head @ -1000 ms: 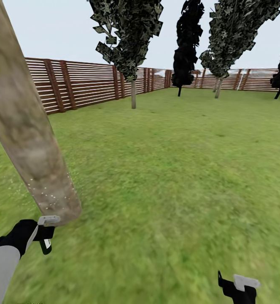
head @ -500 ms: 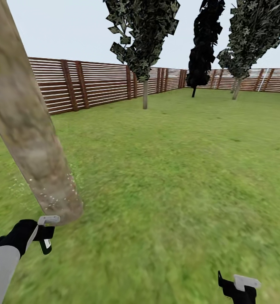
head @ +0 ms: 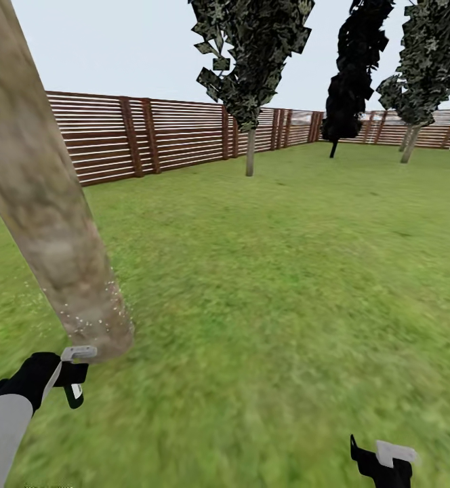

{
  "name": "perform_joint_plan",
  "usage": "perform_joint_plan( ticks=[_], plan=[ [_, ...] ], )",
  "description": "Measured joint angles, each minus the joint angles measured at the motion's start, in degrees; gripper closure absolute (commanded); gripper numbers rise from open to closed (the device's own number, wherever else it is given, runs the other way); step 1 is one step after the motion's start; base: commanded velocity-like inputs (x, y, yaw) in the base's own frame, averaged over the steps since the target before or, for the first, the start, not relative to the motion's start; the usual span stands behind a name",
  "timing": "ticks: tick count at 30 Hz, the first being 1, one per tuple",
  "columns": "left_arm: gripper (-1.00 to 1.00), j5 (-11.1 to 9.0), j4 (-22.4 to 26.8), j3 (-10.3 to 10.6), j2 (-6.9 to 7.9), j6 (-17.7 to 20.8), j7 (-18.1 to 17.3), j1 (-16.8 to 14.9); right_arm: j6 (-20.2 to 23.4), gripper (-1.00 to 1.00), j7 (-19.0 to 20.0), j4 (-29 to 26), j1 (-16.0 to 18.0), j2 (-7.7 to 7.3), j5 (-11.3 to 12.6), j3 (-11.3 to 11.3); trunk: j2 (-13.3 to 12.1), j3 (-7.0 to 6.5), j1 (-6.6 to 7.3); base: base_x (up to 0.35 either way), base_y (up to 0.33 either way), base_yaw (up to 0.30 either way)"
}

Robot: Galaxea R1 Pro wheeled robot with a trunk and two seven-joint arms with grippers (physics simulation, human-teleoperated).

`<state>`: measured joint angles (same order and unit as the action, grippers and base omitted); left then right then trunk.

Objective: In the garden, pick up the pesticide atomizer on the floor and spray pesticide onto both trees until each tree trunk is fully covered.

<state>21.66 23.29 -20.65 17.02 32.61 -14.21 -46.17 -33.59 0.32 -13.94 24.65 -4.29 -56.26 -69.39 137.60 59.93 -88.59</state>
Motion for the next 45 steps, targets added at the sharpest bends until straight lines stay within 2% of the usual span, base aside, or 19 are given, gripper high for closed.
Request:
perform_joint_plan(
  ticks=[5,17,31,32,34,36,37,38,39,41,42,44,45],
  plan=[
    [1.00,0.0,0.0,0.0,0.00,0.0,0.0,0.0,0.0,-1.00,0.0,0.0,0.0,0.00,0.0,0.0,0.0,0.00,0.00,0.169,-0.230,0.235],
    [1.00,0.0,0.0,0.0,-0.01,0.0,0.0,0.0,0.0,-1.00,0.0,0.0,0.0,-0.01,0.0,-0.1,0.0,0.00,-0.02,0.102,-0.246,0.012],
    [1.00,-0.1,0.0,0.0,-0.09,0.0,0.0,0.0,0.0,-1.00,0.0,0.0,0.0,0.00,0.0,-0.1,0.0,0.00,-0.01,0.083,-0.226,0.266],
    [1.00,-0.3,-0.1,0.0,-0.19,0.0,0.0,0.0,0.0,-1.00,0.0,0.0,0.0,-0.01,0.0,-0.1,0.0,0.00,-0.01,0.011,-0.014,0.128],
    [1.00,-0.6,0.2,-0.1,-1.73,-1.2,0.0,0.0,0.0,-1.00,0.0,0.0,0.0,-0.01,0.0,-0.1,0.0,0.00,-0.02,0.004,-0.005,0.046],
    [1.00,-0.5,2.1,0.0,-3.43,-2.2,0.3,-0.5,0.0,-1.00,0.0,0.0,0.0,-0.01,0.0,-0.1,0.0,0.00,-0.01,0.001,-0.001,0.008],
    [1.00,-0.6,5.8,-0.1,-4.52,-2.1,0.4,-0.9,0.0,-1.00,0.0,0.0,0.0,-0.01,0.0,-0.1,0.0,0.00,-0.01,0.000,0.000,0.001],
    [1.00,-0.3,7.5,-0.2,-4.80,-2.1,0.5,-1.0,0.0,-1.00,0.0,0.0,0.0,-0.01,0.0,-0.1,0.0,0.00,-0.01,0.000,0.000,0.000],
    [1.00,-0.1,8.6,-0.4,-4.59,-1.9,0.4,-1.1,0.0,-1.00,0.0,0.0,0.0,-0.01,0.0,-0.1,0.0,0.00,-0.01,0.000,0.000,0.000],
    [1.00,0.2,10.6,-0.7,-2.68,-0.9,0.4,-0.9,0.0,-1.00,0.0,0.0,0.0,-0.01,0.0,-0.1,0.0,0.00,-0.01,0.000,0.000,0.000],
    [1.00,-0.2,11.0,-0.7,-2.38,-0.7,0.3,-1.0,0.0,-1.00,0.0,0.0,0.0,-0.01,0.0,-0.1,0.0,0.00,-0.02,0.000,0.000,0.054],
    [1.00,-0.5,12.9,-0.7,-3.03,0.9,0.3,-1.0,0.0,-1.00,0.0,0.1,0.0,-0.01,0.0,-0.1,0.0,0.00,-0.02,0.000,0.000,0.194],
    [1.00,-0.4,15.3,-0.7,-3.51,3.4,0.4,-1.0,0.0,-1.00,0.0,0.1,0.0,-0.01,0.0,-0.1,0.0,0.00,-0.01,0.000,0.000,0.246]
  ],
)
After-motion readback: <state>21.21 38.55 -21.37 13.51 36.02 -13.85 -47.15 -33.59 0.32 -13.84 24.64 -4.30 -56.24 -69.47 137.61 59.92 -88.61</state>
